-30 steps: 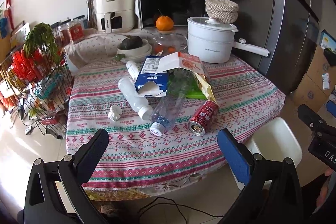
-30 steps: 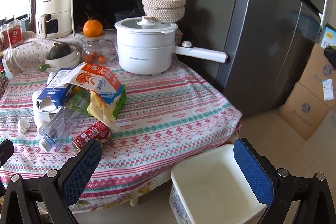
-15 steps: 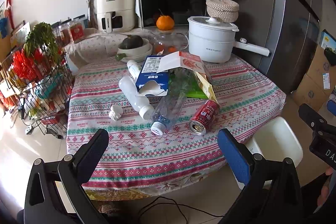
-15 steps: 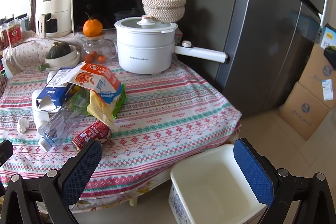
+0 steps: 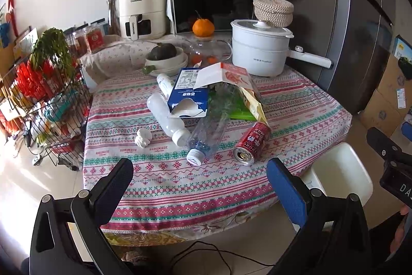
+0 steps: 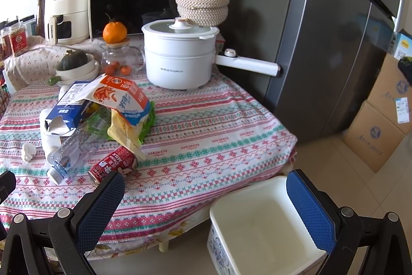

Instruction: Collect trash

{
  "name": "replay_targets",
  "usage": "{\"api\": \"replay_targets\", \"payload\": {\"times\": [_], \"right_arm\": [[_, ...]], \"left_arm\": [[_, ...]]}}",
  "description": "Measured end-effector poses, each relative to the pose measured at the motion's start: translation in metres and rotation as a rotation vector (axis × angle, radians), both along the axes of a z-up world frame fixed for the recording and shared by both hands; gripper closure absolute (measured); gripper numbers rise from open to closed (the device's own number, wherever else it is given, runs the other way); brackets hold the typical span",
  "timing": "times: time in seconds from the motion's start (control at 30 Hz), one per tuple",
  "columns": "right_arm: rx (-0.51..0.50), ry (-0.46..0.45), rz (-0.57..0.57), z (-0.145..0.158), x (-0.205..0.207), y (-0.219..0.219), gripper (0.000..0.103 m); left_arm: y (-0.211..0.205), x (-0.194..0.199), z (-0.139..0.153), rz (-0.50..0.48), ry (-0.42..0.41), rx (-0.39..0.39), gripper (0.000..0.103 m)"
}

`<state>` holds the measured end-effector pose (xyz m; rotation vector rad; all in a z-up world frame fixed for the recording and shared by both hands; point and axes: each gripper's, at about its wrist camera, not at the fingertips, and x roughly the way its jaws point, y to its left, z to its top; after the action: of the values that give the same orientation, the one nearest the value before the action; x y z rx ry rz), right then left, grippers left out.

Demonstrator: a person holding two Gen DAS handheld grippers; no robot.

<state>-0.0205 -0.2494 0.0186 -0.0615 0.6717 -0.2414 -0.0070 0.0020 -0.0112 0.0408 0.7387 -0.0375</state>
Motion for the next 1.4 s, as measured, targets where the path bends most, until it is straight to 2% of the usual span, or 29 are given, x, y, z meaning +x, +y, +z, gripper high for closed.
{"api": "replay_targets", "payload": {"times": [0.6,0.7,0.77,0.9,0.93,1.0,1.13,1.23,1.3,1.4], "right_arm": [[-0.027,0.052,0.0,-0.004,-0.001,-0.005,0.0],[-0.036,0.09,0.029,-0.009,0.004,-0.006,0.0],[0.0,0.137,0.06,-0.013,0.012,-0.011,0.0],[0.079,0.227,0.126,-0.023,0.034,-0.017,0.0],[0.104,0.253,0.14,-0.027,0.041,-0.017,0.0],[0.156,0.308,0.172,-0.035,0.057,-0.017,0.0],[0.21,0.401,0.211,-0.054,0.089,-0.014,0.0],[0.282,0.445,0.213,-0.069,0.112,-0.018,0.0],[0.35,0.48,0.189,-0.081,0.124,-0.022,0.0],[0.47,0.537,0.172,-0.094,0.14,-0.025,0.0]], "left_arm": [[0.005,-0.002,-0.001,0.018,0.011,0.033,0.0],[0.004,0.003,-0.006,0.017,0.024,0.064,0.0],[0.005,0.011,-0.009,-0.009,0.046,0.087,0.0],[0.008,0.034,-0.02,-0.091,0.105,0.194,0.0],[0.01,0.041,-0.024,-0.113,0.128,0.196,0.0],[0.019,0.061,-0.033,-0.152,0.208,0.155,0.0],[0.035,0.106,-0.052,-0.17,0.353,-0.011,0.0],[0.035,0.135,-0.067,-0.2,0.411,-0.099,0.006],[0.03,0.152,-0.074,-0.221,0.451,-0.146,0.016],[0.016,0.173,-0.077,-0.262,0.45,-0.158,0.019]]}}
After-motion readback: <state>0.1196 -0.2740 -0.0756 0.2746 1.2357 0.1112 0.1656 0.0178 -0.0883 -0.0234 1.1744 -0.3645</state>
